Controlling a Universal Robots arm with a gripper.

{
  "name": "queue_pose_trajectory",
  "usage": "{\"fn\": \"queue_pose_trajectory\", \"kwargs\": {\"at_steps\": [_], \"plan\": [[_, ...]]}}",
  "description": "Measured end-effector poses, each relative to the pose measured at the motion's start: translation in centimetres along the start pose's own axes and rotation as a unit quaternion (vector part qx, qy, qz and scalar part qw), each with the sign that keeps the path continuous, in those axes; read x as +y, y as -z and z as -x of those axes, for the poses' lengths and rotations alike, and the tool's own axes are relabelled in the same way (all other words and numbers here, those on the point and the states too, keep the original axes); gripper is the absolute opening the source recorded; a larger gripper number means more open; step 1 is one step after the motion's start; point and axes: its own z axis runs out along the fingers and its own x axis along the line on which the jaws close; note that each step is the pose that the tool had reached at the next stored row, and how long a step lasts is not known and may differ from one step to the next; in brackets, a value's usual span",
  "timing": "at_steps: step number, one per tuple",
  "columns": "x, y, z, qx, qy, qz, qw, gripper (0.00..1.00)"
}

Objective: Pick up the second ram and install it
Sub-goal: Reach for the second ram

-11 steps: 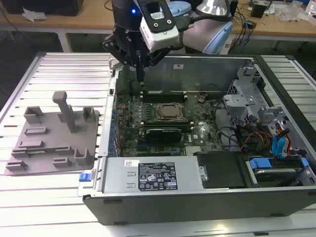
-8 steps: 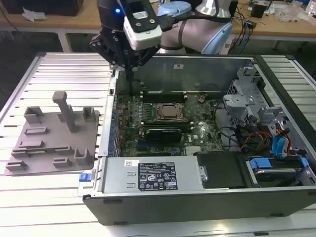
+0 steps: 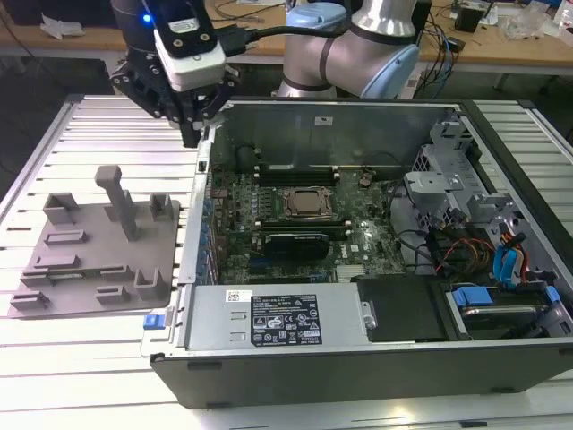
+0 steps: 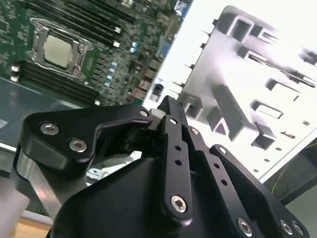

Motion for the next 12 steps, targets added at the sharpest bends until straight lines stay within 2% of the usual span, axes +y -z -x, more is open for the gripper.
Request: {"fn": "queue_pose_trajectory", "kwargs": {"at_steps": [1, 2, 8, 10, 12], "plan": [[-0.03, 0.01, -0.33, 0.0000, 0.000, 0.0000, 1.0000, 0.08], [-0.08, 0.01, -1.06, -0.0001, 0.000, 0.0001, 1.0000, 0.08], [-0.22, 0.03, -2.92, 0.0000, 0.000, 0.0000, 1.0000, 0.08], [-0.32, 0.05, -4.23, 0.0000, 0.000, 0.0000, 1.0000, 0.08], [-0.38, 0.06, -5.05, 0.0000, 0.000, 0.0000, 1.0000, 0.08]]}}
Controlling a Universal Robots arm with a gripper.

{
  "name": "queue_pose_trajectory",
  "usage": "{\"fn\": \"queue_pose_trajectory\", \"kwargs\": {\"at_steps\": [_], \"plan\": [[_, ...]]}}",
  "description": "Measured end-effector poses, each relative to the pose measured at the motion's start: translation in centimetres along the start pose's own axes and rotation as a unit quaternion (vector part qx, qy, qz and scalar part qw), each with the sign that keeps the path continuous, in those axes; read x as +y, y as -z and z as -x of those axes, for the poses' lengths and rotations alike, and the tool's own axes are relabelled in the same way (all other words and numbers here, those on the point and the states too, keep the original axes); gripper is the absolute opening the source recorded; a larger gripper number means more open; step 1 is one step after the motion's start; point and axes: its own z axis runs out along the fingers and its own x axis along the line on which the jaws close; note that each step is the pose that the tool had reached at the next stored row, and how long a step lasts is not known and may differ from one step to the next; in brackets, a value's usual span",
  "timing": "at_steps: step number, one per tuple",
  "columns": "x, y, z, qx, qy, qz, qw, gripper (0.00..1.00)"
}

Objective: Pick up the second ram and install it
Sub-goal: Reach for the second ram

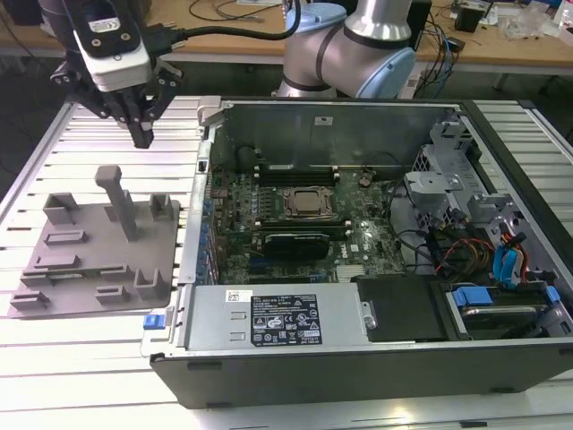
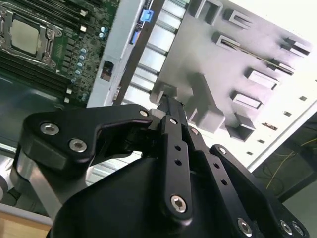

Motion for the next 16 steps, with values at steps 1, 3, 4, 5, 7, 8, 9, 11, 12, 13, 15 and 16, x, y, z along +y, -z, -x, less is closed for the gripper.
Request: {"fn": "queue_pose_trajectory", "kwargs": {"at_steps": [1, 3, 4, 5, 7, 8, 9, 11, 12, 13, 15, 16], "plan": [[-0.02, 0.00, -0.24, 0.0000, 0.000, 0.0000, 1.0000, 0.08], [-0.06, 0.00, -0.83, 0.0000, 0.000, 0.0000, 1.0000, 0.08], [-0.08, 0.00, -1.09, 0.0000, 0.000, 0.0000, 1.0000, 0.08], [-0.10, 0.00, -1.29, 0.0000, 0.000, 0.0000, 1.0000, 0.08], [-0.19, 0.00, -2.46, 0.0000, 0.000, 0.0000, 1.0000, 0.08], [-0.22, -0.01, -2.95, 0.0000, 0.000, 0.0000, 1.0000, 0.08], [-0.26, -0.03, -3.46, 0.0000, 0.000, 0.0000, 1.0000, 0.08], [-0.32, -0.04, -4.13, 0.0000, 0.000, 0.0000, 1.0000, 0.08], [-0.35, -0.06, -4.62, 0.0000, 0.000, 0.0000, 1.0000, 0.08], [-0.40, -0.06, -5.23, 0.0000, 0.000, 0.0000, 1.0000, 0.08], [-0.46, -0.09, -6.04, 0.0000, 0.000, 0.0000, 1.0000, 0.08], [-0.48, -0.10, -6.23, 0.0000, 0.000, 0.0000, 1.0000, 0.08]]}}
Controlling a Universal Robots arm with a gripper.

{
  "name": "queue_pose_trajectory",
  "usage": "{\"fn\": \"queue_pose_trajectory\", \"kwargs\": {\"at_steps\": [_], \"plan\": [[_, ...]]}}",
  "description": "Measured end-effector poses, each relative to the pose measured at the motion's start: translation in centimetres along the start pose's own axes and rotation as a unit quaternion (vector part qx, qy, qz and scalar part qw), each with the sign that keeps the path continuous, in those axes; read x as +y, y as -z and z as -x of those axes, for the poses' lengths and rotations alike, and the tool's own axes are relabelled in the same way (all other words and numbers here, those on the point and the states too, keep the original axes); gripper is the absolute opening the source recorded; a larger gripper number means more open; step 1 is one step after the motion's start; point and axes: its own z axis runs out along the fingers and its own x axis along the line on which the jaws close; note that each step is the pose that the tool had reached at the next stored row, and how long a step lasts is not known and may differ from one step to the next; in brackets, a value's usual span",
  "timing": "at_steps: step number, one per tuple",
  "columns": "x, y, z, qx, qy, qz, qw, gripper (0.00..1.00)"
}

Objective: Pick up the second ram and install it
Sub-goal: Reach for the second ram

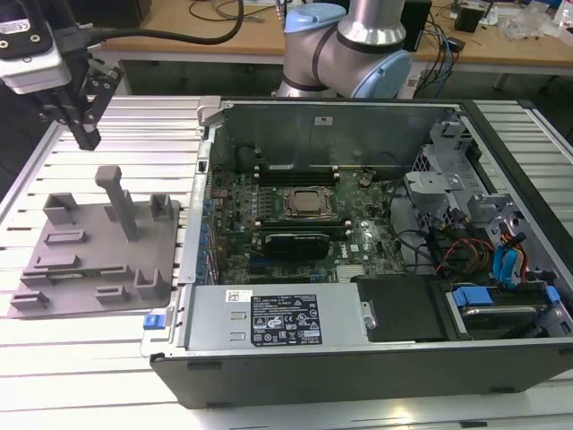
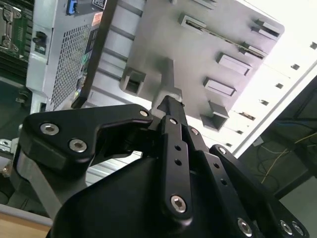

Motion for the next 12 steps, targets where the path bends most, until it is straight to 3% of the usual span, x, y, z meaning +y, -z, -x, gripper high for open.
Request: {"fn": "queue_pose_trajectory", "kwargs": {"at_steps": [12], "plan": [[-1.97, -0.13, -2.24, 0.0000, 0.000, 0.0000, 1.0000, 0.08]]}}
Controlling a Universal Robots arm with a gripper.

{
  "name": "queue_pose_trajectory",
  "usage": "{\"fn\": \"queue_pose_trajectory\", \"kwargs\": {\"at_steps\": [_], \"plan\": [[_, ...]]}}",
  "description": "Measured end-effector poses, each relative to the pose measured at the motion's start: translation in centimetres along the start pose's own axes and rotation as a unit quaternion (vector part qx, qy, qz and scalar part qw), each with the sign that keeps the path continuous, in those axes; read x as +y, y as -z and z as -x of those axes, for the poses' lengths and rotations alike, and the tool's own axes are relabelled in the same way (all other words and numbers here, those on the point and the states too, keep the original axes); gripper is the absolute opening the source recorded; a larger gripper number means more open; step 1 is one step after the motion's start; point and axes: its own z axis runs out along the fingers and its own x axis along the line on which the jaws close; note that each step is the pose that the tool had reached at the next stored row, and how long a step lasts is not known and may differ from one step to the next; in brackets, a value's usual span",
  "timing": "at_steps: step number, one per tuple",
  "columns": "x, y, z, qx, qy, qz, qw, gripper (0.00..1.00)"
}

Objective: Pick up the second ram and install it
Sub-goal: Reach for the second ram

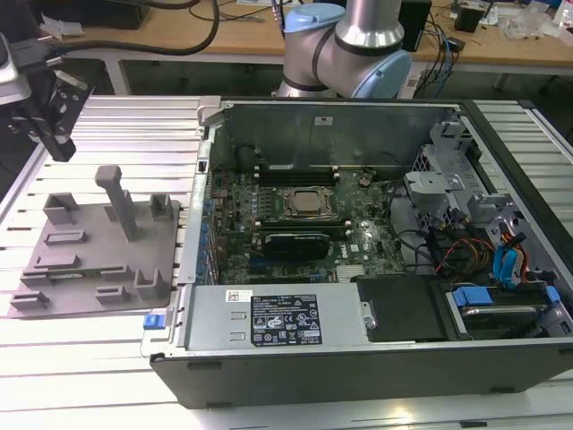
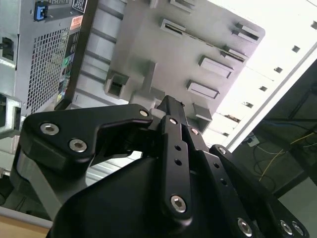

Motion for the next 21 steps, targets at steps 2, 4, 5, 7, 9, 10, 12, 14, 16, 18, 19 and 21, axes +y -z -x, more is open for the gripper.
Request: {"fn": "queue_pose_trajectory", "kwargs": {"at_steps": [2, 4, 5, 7, 9, 10, 12, 14, 16, 18, 19, 21], "plan": [[-0.18, -0.03, -0.21, 0.0000, 0.000, 0.0000, 1.0000, 0.08], [-0.60, -0.12, -0.50, 0.0001, 0.000, -0.0001, 1.0000, 0.08], [-0.93, -0.24, -0.62, 0.0000, 0.000, 0.0000, 1.0000, 0.08], [-1.33, -0.36, -0.79, 0.0000, 0.000, 0.0000, 1.0000, 0.08], [-1.48, -0.48, -0.88, 0.0000, 0.000, 0.0000, 1.0000, 0.08], [-1.52, -0.53, -0.90, -0.0001, 0.000, 0.0001, 1.0000, 0.08], [-1.54, -0.55, -0.91, 0.0000, 0.000, 0.0000, 1.0000, 0.08], [-1.55, -0.54, -0.92, 0.0000, 0.000, 0.0000, 1.0000, 0.08], [-1.55, -0.54, -0.92, 0.0001, 0.000, 0.0000, 1.0000, 0.08], [-1.55, -0.54, -0.93, 0.0001, 0.000, -0.0001, 1.0000, 0.08], [-1.55, -0.55, -0.93, 0.0000, 0.000, 0.0000, 1.0000, 0.08], [-1.55, -0.55, -0.93, 0.0000, 0.000, 0.0000, 1.0000, 0.08]]}}
